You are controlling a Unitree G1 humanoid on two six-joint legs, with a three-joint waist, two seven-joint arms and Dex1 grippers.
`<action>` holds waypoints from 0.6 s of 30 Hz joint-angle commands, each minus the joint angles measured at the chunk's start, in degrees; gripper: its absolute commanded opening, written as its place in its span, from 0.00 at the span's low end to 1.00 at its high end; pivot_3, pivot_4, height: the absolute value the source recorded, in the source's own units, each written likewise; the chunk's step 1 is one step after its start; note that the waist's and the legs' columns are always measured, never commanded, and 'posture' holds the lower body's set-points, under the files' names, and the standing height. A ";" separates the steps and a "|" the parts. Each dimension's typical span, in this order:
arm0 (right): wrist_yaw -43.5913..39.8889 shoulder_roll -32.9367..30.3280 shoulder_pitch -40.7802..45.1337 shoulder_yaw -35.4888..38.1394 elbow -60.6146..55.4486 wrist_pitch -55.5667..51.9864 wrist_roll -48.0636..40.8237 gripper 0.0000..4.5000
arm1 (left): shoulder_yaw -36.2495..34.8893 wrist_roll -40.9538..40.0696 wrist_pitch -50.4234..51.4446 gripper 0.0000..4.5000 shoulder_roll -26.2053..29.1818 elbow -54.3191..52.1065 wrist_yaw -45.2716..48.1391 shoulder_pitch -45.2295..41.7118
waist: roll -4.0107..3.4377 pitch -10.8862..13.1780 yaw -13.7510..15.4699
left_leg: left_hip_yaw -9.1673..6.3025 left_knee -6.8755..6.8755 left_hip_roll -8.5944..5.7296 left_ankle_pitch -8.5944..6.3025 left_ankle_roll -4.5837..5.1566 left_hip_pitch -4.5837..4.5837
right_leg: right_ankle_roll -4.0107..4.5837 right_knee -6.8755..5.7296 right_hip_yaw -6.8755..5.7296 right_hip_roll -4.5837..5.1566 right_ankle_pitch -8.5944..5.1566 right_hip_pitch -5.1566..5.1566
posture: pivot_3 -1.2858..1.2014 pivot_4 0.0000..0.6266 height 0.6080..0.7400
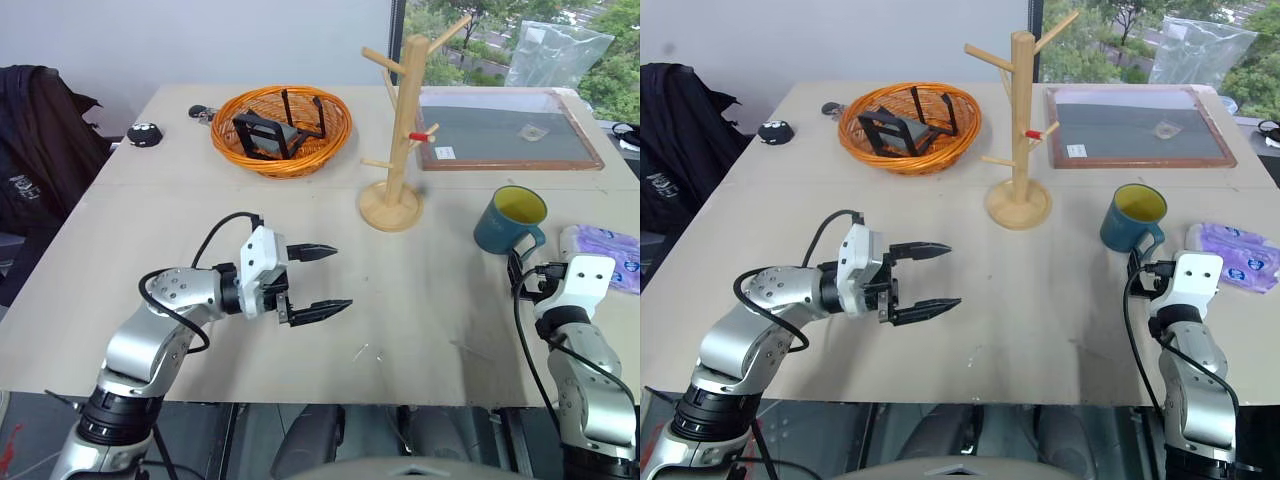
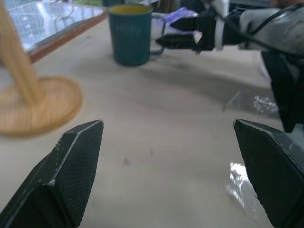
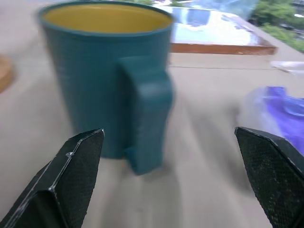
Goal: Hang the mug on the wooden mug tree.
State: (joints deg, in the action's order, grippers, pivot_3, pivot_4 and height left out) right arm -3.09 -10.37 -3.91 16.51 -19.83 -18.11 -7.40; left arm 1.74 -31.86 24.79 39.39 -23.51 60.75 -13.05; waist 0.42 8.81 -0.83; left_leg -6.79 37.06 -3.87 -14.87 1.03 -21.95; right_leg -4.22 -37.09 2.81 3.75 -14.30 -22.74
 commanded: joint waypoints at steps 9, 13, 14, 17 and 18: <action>5.98 2.29 4.95 -3.37 3.59 1.75 5.56 0.99 | 3.34 3.09 8.11 1.00 1.27 -5.98 -7.25 -7.14 | -0.03 0.02 -0.16 | 0.11 0.01 0.03 0.00 0.00 0.05 | 0.00 -0.08 0.11 -0.07 0.00 -0.01 | 0.52 0.24 1.00; 6.59 2.76 5.53 -4.01 4.60 1.75 6.29 0.99 | 3.82 4.86 9.07 1.00 1.08 -7.04 -10.06 -7.40 | -0.04 0.02 -0.17 | 0.11 0.00 0.03 0.00 0.00 0.05 | 0.00 -0.08 0.13 -0.07 0.00 -0.02 | 0.52 0.24 1.00; 6.64 2.65 5.69 -4.05 4.97 1.84 6.41 0.99 | 3.72 4.86 9.34 1.00 0.83 -7.23 -10.74 -7.38 | -0.04 0.02 -0.16 | 0.12 0.00 0.03 0.00 0.00 0.05 | 0.00 -0.08 0.13 -0.07 0.00 -0.02 | 0.52 0.24 1.00; 6.60 2.34 6.33 -4.03 6.07 2.26 6.62 0.99 | 2.99 4.16 10.09 1.00 -0.31 -7.76 -12.55 -6.97 | -0.04 0.02 -0.15 | 0.12 0.00 0.03 0.00 0.00 0.05 | 0.00 -0.08 0.14 -0.07 0.00 -0.02 | 0.52 0.24 1.00; 6.61 2.20 6.68 -3.96 6.48 2.47 6.71 0.99 | 2.98 4.28 10.13 1.00 -0.43 -7.95 -12.94 -6.73 | -0.04 0.02 -0.14 | 0.12 0.01 0.03 0.00 0.00 0.06 | 0.00 -0.09 0.13 -0.07 0.00 -0.02 | 0.52 0.24 1.00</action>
State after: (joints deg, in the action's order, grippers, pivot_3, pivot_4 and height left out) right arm 2.90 -7.59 1.78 12.15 -12.37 -17.23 -1.05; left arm 5.73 -27.19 34.86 38.99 -28.78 48.72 -19.76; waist 0.38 8.83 -0.97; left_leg -6.68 37.06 -3.84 -14.87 1.03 -21.89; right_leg -4.22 -37.18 2.94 3.67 -14.30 -22.76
